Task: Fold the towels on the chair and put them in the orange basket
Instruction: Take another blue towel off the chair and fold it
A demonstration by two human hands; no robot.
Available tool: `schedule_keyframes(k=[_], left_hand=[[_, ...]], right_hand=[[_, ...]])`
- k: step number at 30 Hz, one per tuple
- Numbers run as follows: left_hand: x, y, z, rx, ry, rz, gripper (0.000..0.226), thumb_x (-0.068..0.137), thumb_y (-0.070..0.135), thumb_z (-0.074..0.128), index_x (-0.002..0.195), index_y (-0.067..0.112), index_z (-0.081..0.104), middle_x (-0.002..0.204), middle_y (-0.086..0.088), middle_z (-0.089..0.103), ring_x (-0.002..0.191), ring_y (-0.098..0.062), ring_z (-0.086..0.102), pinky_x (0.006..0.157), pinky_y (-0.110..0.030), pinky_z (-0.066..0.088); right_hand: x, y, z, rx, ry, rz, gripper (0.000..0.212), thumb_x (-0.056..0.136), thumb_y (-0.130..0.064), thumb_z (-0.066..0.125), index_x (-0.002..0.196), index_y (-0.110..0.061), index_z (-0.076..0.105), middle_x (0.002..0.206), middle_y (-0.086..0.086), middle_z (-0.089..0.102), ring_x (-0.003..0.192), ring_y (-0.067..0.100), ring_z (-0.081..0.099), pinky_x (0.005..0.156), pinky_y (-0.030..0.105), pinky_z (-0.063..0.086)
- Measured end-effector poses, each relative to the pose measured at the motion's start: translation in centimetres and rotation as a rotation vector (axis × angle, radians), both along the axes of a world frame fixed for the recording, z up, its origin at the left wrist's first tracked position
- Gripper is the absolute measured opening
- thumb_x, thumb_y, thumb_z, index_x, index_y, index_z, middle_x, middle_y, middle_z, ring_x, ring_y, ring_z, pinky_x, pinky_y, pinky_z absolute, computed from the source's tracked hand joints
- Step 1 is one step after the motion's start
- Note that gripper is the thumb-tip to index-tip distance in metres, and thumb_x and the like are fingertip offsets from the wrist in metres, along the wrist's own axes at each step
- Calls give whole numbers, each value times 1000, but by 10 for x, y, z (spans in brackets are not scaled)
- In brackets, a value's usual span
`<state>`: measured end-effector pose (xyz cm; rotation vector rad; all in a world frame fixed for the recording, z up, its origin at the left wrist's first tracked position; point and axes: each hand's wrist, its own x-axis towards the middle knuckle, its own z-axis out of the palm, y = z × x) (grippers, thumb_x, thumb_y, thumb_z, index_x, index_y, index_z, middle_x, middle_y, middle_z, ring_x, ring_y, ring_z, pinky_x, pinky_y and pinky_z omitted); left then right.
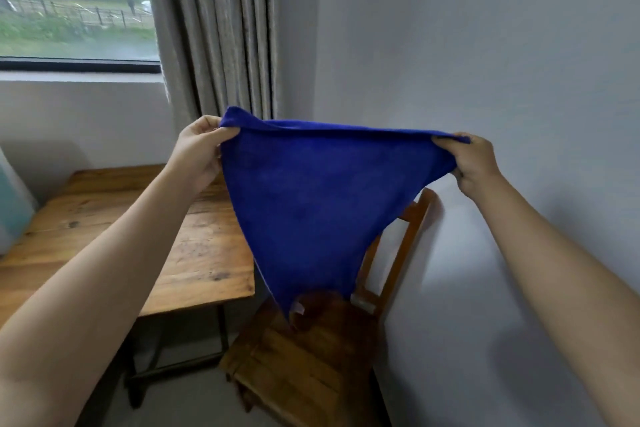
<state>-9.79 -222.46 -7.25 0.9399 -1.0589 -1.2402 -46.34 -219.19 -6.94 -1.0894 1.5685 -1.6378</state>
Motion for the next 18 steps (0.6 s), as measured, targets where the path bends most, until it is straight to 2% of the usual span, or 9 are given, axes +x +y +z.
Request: schedule_keyframes(k=[2,7,10,14,18], left_hand=[[1,18,-19,61,-48,-8,23,86,4,59,68,17,52,63,3,62,62,-13,55,58,-28,47],[-1,69,-83,229,-85,-48,24,87,-1,56,69,14,49,55,3,62,48,-7,58,43,-17,46],[-4,95,-128,364,-63,-56,28,88,-3,53,67,14,45,53,2,59,44,-7,56,39,-15,43],[-8,126,-184,512,-82,-40,22,87,1,56,70,14,48,71,-6,60,65,-18,58,56,-26,45],[-18,156,-235,641,-188,-5,16,86,0,58,75,10,53,78,-11,60,70,-21,56,60,-30,43]], right_hand=[[-4,16,-18,49,-8,24,23,81,-4,66,64,-14,53,70,6,54,70,19,52,66,32,43],[-13,54,-81,198,-40,46,9,79,-2,68,76,-10,64,82,8,65,79,21,61,73,31,50],[-14,75,-116,305,-18,17,11,79,-5,69,73,-11,62,77,8,63,74,22,59,67,31,49],[-13,99,-163,444,15,31,11,80,-8,69,74,-10,61,76,9,62,73,22,58,62,31,48],[-14,124,-220,622,-19,4,9,81,-9,68,84,-5,61,86,15,63,83,29,59,66,32,47]])
